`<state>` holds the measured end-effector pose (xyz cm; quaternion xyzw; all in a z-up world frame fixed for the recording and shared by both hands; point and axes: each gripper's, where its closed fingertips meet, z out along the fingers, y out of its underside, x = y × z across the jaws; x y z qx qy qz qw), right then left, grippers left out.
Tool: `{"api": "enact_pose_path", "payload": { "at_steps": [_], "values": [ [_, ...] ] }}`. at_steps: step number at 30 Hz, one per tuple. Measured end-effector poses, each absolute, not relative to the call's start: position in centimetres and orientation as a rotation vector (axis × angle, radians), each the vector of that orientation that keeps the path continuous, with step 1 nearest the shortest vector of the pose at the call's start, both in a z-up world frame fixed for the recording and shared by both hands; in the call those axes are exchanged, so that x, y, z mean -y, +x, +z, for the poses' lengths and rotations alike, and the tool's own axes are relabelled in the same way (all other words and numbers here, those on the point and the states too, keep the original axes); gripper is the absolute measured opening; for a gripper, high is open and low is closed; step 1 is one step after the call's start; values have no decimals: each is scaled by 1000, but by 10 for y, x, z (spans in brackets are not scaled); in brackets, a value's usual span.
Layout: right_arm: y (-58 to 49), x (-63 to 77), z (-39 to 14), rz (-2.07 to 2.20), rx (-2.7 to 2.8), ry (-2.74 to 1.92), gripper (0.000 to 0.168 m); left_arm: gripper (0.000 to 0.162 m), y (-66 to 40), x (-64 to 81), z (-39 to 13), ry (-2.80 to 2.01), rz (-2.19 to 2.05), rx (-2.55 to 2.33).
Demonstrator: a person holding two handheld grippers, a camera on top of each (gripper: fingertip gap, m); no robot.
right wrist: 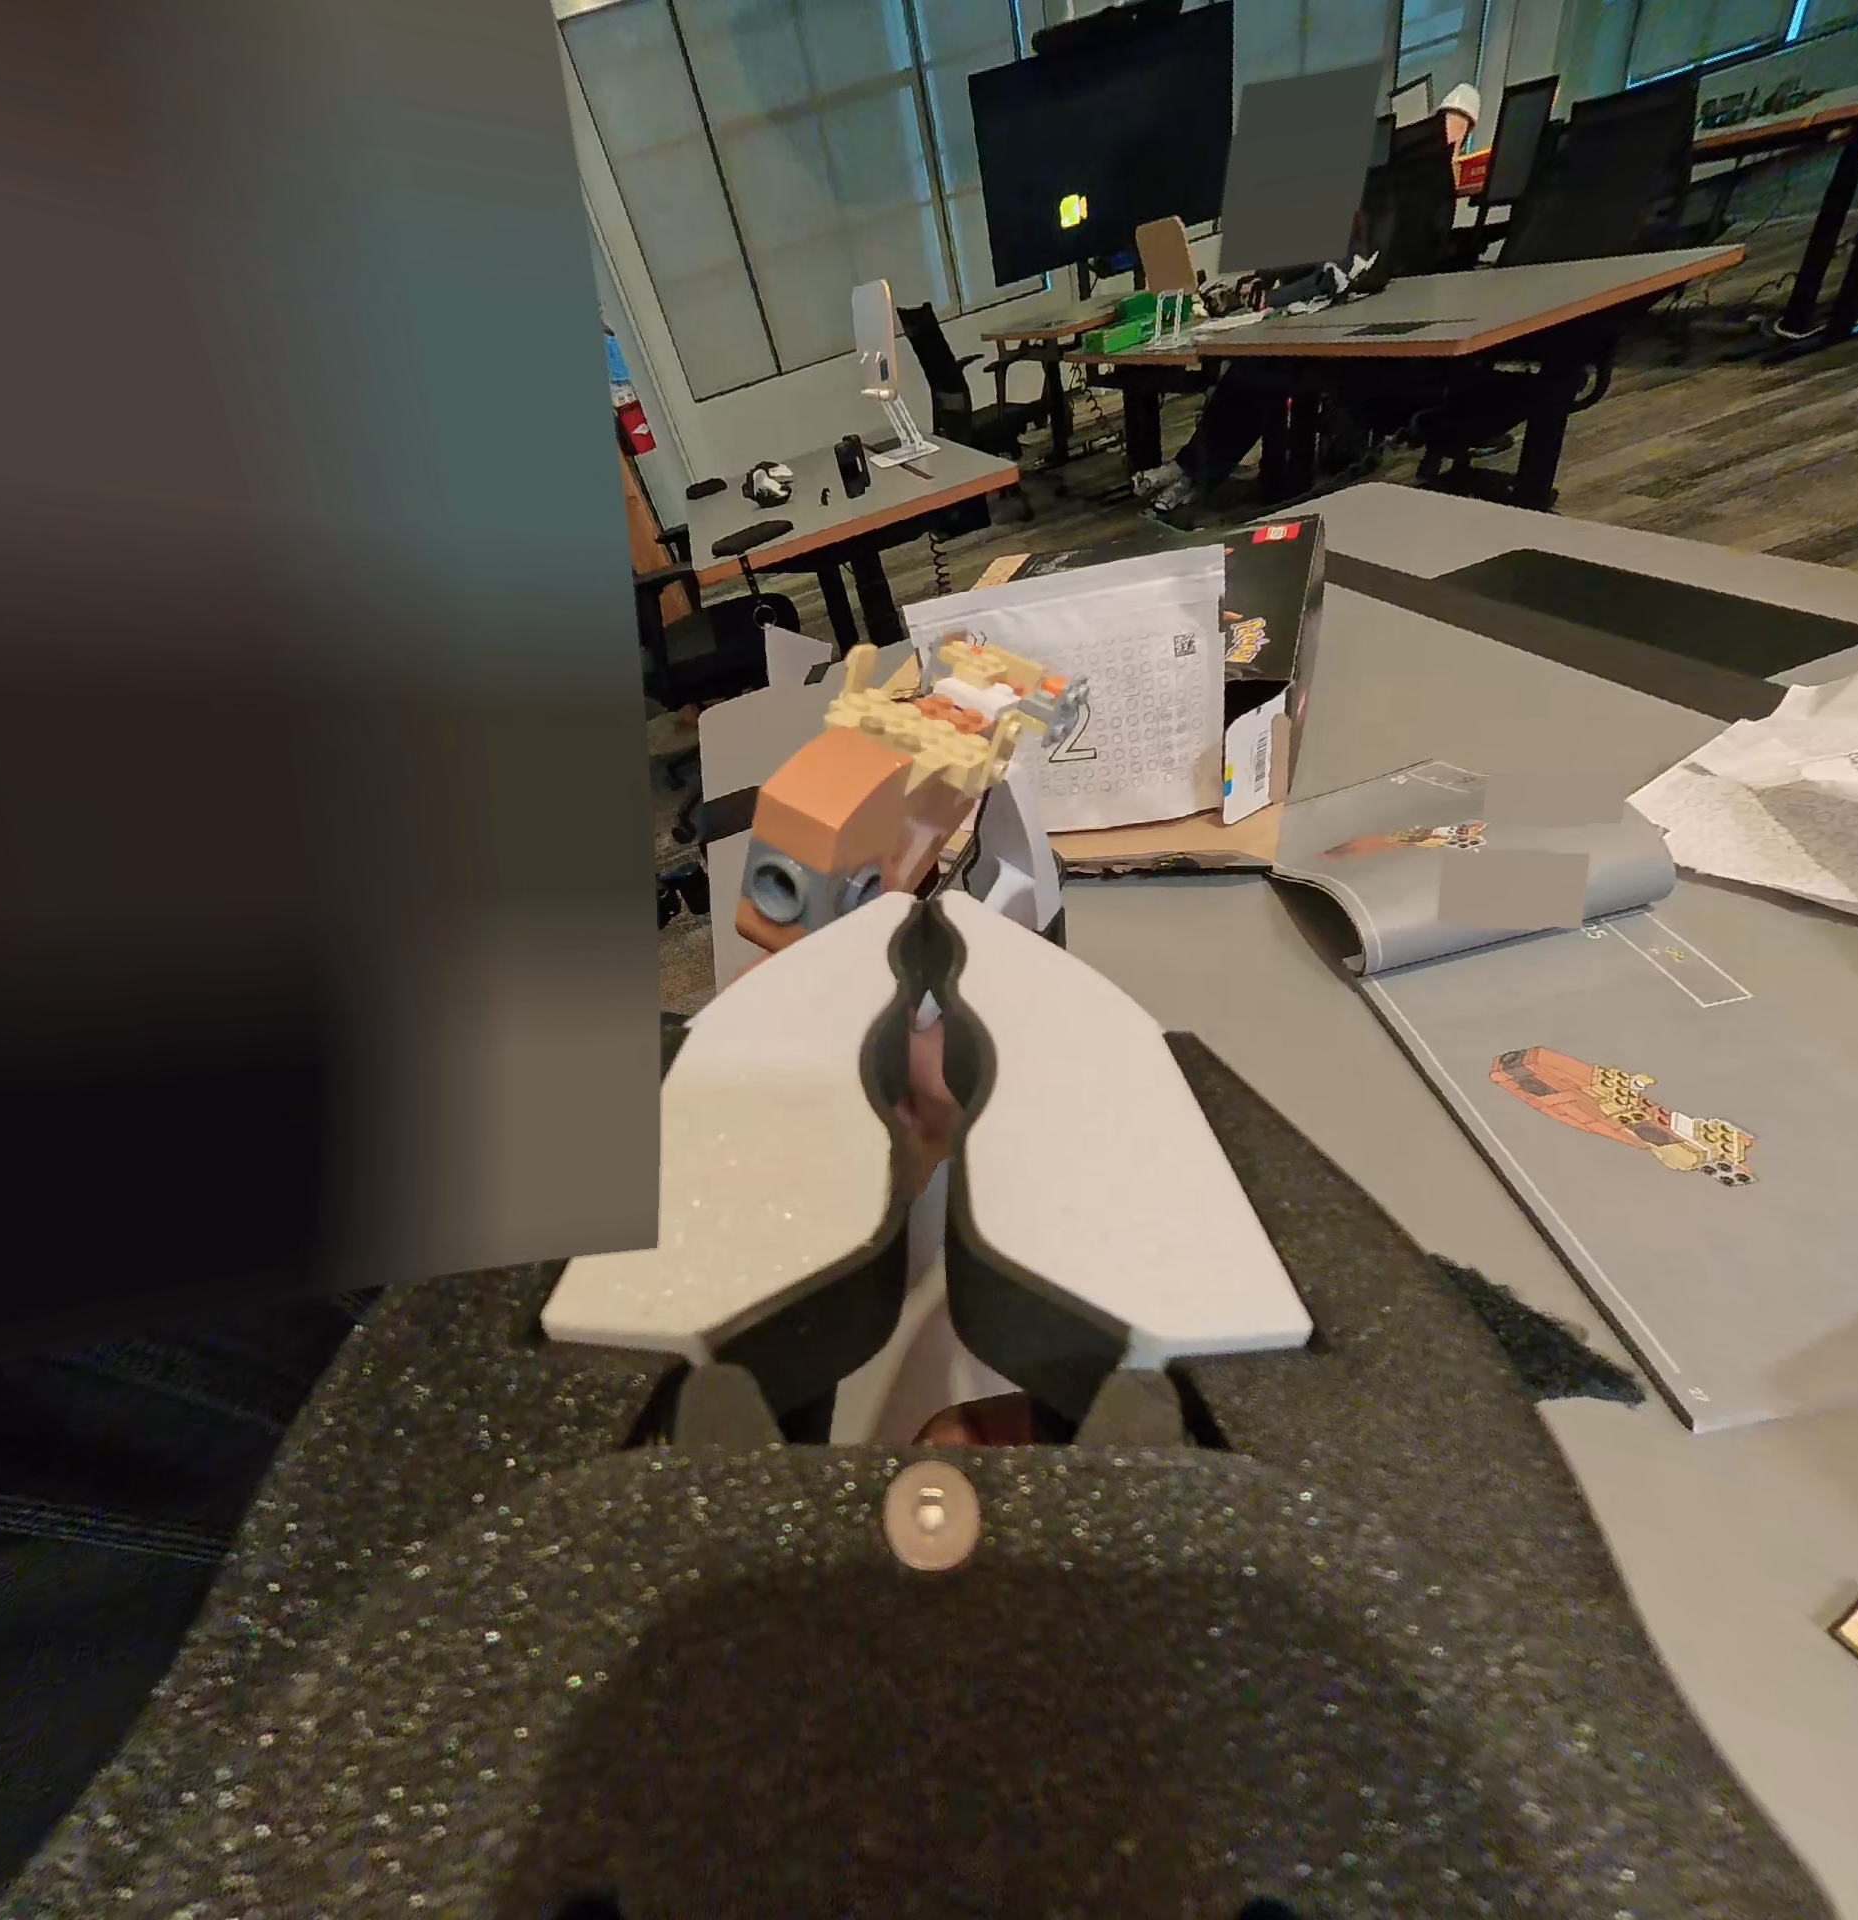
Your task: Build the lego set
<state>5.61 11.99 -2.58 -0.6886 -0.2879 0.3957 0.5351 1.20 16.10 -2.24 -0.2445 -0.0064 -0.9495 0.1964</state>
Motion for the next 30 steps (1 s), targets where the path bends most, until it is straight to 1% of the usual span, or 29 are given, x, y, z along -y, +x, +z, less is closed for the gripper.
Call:
{"api": "enact_pose_path", "payload": {
  "at_steps": [7, 13, 15, 18, 23, 30],
  "values": [
    [54, -118, -26, 946, 689, -1635, 0, 17, 10, -157, -19, -654, -2652, -24],
    [51, -116, -25, 957, 696, -1619, 0, 16, -32, -128, 1, -166, -2723, -239],
    [50, -115, -26, 967, 696, -1610, 0, 16, -45, -114, 7, -46, -2681, -337],
    [47, -113, -26, 986, 697, -1592, 0, 16, -60, -110, 8, 105, -2711, -345],
    [46, -107, -28, 1003, 699, -1577, 0, 16, -65, -105, 9, 173, -2717, -361],
    [51, -105, -31, 993, 697, -1582, 0, 16, -60, -105, 9, 121, -2698, -368]
  ]
}}
